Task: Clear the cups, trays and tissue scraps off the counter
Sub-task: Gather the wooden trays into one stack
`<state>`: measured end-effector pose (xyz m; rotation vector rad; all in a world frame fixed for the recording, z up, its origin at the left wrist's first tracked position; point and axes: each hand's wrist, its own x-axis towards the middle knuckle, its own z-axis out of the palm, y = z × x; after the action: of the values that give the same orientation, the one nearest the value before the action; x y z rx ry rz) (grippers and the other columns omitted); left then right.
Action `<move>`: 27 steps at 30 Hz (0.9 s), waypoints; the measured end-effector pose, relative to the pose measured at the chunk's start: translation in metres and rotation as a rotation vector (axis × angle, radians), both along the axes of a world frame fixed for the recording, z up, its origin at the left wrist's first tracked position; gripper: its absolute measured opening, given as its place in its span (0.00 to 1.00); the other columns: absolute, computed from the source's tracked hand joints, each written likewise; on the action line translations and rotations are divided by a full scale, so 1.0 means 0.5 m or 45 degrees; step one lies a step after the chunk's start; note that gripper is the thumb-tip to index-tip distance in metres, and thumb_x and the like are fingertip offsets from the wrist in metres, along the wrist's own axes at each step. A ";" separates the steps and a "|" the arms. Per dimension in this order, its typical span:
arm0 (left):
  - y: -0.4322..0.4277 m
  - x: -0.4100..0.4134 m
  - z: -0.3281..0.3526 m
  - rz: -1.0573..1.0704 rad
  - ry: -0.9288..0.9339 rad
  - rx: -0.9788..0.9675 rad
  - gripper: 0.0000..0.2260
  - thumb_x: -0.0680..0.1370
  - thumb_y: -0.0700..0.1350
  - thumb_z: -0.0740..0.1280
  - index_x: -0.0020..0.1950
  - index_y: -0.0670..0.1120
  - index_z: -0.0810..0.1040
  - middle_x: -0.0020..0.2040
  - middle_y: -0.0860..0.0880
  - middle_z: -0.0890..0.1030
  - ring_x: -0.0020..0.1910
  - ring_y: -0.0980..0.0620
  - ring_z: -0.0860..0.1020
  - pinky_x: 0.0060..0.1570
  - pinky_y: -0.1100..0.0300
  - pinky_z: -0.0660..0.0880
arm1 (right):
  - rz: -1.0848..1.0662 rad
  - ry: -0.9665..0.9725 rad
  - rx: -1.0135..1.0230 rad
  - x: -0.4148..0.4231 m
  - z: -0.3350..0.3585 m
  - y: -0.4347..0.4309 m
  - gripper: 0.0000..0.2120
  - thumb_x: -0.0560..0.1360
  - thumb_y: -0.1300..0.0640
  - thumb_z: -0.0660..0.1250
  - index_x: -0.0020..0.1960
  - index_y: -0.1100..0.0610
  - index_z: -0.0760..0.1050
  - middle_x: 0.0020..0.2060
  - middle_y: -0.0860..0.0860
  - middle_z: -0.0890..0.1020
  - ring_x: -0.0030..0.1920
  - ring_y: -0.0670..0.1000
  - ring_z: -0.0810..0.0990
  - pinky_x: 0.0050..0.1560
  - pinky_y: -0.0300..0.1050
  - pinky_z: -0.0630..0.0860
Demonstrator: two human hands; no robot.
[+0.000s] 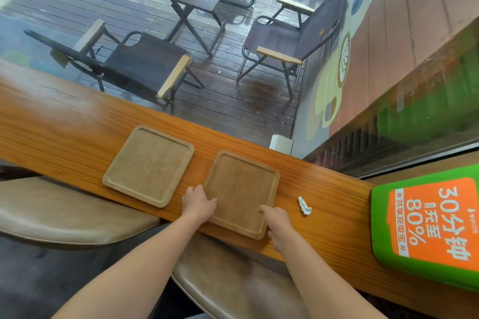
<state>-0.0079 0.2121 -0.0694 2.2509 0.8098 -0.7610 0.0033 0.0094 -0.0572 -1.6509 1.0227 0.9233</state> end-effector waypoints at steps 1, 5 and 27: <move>0.002 0.001 0.000 0.018 0.007 -0.005 0.28 0.78 0.53 0.67 0.73 0.41 0.66 0.70 0.41 0.67 0.68 0.40 0.68 0.67 0.48 0.68 | -0.017 0.004 0.015 0.001 -0.001 -0.001 0.30 0.76 0.54 0.67 0.75 0.59 0.64 0.73 0.56 0.70 0.70 0.59 0.69 0.67 0.56 0.70; 0.003 0.004 0.006 0.007 0.031 -0.018 0.26 0.79 0.53 0.66 0.72 0.41 0.67 0.69 0.41 0.69 0.67 0.40 0.69 0.67 0.47 0.70 | 0.030 -0.020 -0.047 -0.004 0.001 0.001 0.30 0.78 0.54 0.66 0.77 0.59 0.61 0.73 0.57 0.69 0.70 0.60 0.70 0.67 0.55 0.71; 0.437 0.081 0.083 -0.250 -0.184 0.222 0.18 0.81 0.49 0.60 0.70 0.45 0.66 0.66 0.44 0.69 0.61 0.43 0.71 0.54 0.50 0.72 | 0.713 -0.459 -0.180 0.070 0.061 0.469 0.24 0.79 0.53 0.63 0.73 0.58 0.66 0.63 0.54 0.74 0.61 0.53 0.73 0.67 0.49 0.69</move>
<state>0.0326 0.4304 -0.0280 2.5366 0.6129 -0.6268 0.0384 0.2438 -0.0266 -2.1823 0.3871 0.8674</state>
